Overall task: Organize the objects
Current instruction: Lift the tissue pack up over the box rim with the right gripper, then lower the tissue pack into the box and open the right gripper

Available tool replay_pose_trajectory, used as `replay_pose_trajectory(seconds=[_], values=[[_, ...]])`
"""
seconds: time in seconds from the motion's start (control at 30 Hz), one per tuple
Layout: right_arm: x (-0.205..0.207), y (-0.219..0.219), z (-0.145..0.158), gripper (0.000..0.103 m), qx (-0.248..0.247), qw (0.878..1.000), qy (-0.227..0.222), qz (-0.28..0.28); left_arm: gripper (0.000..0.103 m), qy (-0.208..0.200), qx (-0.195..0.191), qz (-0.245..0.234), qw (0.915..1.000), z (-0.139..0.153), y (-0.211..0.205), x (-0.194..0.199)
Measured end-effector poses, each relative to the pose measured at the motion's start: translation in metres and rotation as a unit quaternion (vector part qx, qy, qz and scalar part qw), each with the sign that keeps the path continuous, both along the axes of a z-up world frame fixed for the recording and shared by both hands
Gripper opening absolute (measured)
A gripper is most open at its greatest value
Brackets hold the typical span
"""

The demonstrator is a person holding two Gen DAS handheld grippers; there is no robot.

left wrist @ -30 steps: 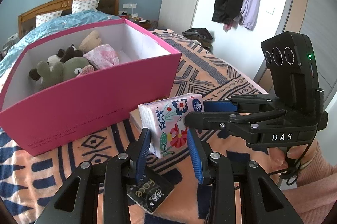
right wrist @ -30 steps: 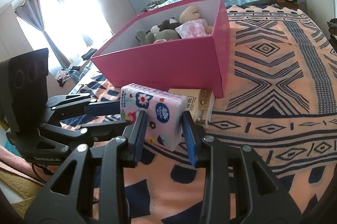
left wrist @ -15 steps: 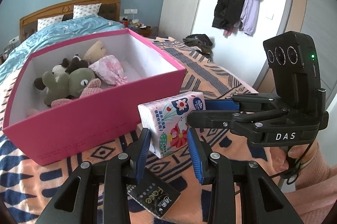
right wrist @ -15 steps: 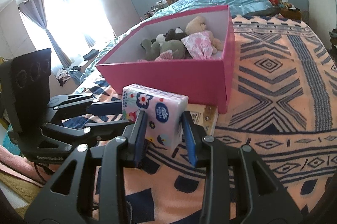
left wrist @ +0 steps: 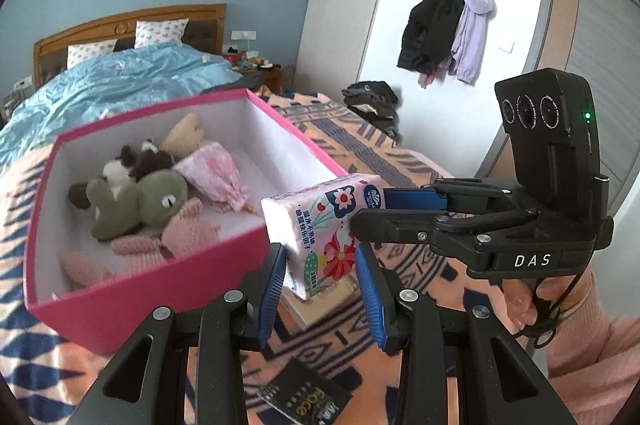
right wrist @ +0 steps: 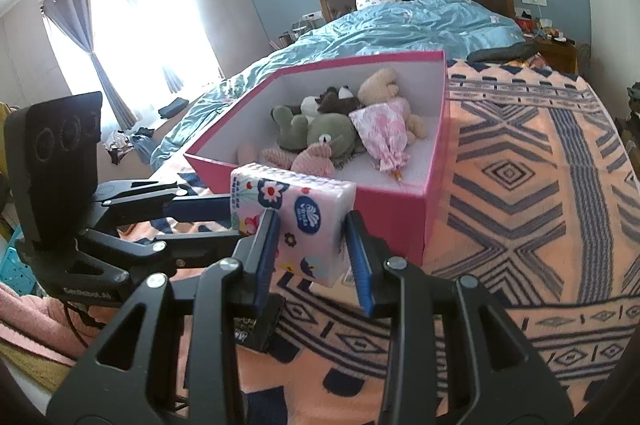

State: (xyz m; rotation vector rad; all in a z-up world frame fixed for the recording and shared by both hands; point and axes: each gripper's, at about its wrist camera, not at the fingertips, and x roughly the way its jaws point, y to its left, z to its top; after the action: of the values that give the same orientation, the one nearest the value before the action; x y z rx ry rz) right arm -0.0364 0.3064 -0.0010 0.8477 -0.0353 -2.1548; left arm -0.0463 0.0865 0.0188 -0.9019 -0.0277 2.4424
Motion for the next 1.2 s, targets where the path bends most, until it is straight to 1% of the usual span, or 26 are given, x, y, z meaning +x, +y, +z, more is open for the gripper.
replay_pose_trajectory(seconds=[0.23, 0.37, 0.53, 0.7, 0.87, 1.2], values=[[-0.018, -0.005, 0.021, 0.038, -0.005, 1.0, 0.016, 0.006, 0.036, 0.012, -0.001, 0.005, 0.9999, 0.017, -0.005, -0.018], [-0.03, -0.007, 0.027, 0.038, -0.008, 1.0, 0.016, 0.01, 0.036, 0.004, 0.01, 0.009, 0.9999, 0.019, -0.01, -0.031], [-0.042, -0.013, 0.03, 0.038, -0.004, 1.0, 0.017, 0.012, 0.036, -0.002, 0.015, 0.012, 0.9998, 0.02, -0.013, -0.043], [-0.054, -0.017, 0.028, 0.038, 0.006, 1.0, 0.013, 0.011, 0.036, -0.021, 0.022, 0.015, 0.9994, 0.015, -0.014, -0.056], [-0.068, -0.02, 0.019, 0.038, 0.015, 1.0, -0.007, 0.009, 0.036, -0.042, 0.018, 0.02, 0.9988, 0.004, -0.014, -0.07], [-0.088, -0.026, 0.0, 0.038, 0.052, 0.998, -0.042, 0.0, 0.036, -0.081, 0.009, 0.021, 0.9964, -0.012, -0.009, -0.089]])
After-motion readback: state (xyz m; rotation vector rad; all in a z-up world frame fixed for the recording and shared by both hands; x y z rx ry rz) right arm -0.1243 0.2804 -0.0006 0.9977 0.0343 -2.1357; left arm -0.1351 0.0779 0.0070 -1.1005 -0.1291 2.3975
